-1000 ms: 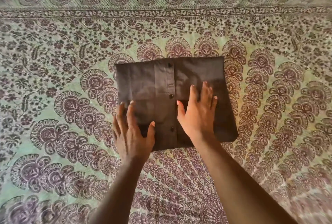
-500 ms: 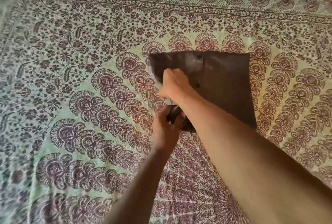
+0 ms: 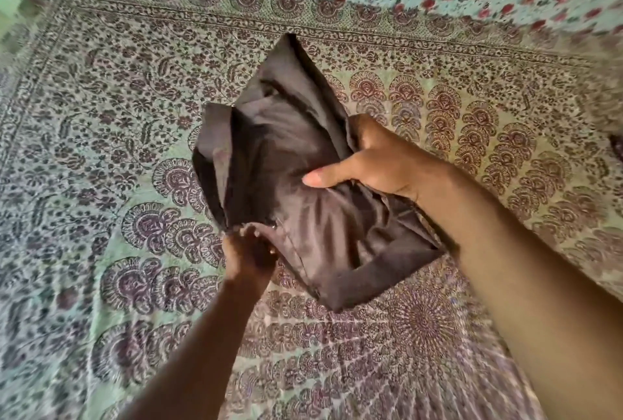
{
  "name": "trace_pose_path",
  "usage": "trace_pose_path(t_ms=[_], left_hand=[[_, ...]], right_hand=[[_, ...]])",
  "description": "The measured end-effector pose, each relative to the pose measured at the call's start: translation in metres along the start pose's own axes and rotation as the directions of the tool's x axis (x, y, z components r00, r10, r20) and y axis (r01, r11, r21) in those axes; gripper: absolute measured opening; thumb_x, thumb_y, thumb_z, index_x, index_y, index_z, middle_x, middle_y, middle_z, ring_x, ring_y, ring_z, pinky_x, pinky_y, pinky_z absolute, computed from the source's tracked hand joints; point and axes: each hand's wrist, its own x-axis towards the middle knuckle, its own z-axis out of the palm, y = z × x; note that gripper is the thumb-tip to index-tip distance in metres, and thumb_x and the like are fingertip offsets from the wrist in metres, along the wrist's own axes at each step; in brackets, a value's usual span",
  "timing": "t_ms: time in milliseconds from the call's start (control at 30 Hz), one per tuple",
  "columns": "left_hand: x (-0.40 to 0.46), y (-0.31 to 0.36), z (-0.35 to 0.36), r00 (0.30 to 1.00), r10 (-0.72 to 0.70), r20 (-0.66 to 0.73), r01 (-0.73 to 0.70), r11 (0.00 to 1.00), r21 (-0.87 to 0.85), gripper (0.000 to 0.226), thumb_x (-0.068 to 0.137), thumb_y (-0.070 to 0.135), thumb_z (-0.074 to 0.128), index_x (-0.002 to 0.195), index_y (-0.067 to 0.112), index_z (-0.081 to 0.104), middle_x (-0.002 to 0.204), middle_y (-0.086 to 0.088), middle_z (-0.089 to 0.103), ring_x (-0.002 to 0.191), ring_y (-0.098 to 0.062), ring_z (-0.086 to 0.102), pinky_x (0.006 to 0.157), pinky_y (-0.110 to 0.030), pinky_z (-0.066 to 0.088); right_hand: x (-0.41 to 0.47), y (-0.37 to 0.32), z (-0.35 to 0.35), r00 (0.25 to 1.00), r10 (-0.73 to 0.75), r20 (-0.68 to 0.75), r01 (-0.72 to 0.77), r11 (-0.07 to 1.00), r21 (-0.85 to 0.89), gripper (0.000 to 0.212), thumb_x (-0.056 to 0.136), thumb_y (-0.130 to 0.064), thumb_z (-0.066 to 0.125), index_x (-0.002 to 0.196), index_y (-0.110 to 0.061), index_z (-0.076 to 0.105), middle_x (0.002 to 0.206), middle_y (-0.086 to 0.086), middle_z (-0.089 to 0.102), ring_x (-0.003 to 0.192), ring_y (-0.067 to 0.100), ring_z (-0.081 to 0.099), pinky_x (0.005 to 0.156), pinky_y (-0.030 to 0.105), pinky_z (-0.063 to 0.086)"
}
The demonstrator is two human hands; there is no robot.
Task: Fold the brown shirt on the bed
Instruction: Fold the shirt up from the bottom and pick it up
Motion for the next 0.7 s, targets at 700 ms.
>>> trace_pose_path(t_ms=[700], left_hand=[[-0.185, 0.099, -0.305, 0.866, 0.499, 0.004, -0.408, 0.703, 0.583, 0.013, 0.101, 0.02, 0.065, 0.092, 0.013, 0.072, 0.077, 0.012, 0.077, 0.07, -0.001, 0.067, 0.06, -0.013, 0.054]], right_hand=[[-0.12, 0.054, 0.291, 0.978, 0.069, -0.196, 0.002, 0.939, 0.344, 0.033, 0.082, 0.007, 0.077, 0.113, -0.001, 0.071, 0.112, 0.012, 0.076, 0.105, 0.027, 0.073, 0.098, 0.043, 0.058]])
